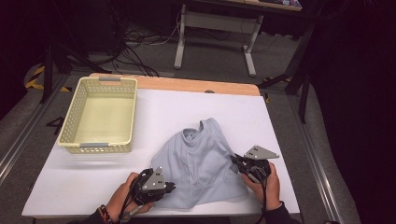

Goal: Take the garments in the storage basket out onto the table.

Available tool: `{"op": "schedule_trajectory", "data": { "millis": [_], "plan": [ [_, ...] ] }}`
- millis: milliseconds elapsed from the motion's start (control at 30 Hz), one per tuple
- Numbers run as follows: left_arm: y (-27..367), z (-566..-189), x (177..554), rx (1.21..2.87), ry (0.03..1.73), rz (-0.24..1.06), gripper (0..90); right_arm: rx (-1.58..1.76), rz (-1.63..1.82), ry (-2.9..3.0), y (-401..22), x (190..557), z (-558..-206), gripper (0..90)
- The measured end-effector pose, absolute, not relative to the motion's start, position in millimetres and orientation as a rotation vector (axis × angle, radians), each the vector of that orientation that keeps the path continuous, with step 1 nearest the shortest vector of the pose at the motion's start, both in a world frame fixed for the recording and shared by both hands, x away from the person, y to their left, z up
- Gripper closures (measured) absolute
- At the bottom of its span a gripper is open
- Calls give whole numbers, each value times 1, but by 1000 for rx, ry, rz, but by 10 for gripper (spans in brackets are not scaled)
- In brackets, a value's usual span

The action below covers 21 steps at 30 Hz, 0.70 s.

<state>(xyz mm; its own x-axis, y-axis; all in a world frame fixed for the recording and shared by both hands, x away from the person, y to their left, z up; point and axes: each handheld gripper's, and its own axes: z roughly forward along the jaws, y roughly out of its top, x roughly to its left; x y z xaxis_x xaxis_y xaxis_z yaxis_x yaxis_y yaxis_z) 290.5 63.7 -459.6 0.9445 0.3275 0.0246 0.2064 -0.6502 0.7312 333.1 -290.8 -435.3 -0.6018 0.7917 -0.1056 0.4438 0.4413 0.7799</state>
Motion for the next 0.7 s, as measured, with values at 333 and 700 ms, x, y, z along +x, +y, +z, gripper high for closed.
{"op": "schedule_trajectory", "data": {
  "millis": [333,700],
  "plan": [
    [57,-466,290,2317,336,152,879,1108,917,2306,-295,335,-453,742],
    [59,-469,296,2303,329,106,882,956,1081,2115,-289,362,-417,455]
  ]
}}
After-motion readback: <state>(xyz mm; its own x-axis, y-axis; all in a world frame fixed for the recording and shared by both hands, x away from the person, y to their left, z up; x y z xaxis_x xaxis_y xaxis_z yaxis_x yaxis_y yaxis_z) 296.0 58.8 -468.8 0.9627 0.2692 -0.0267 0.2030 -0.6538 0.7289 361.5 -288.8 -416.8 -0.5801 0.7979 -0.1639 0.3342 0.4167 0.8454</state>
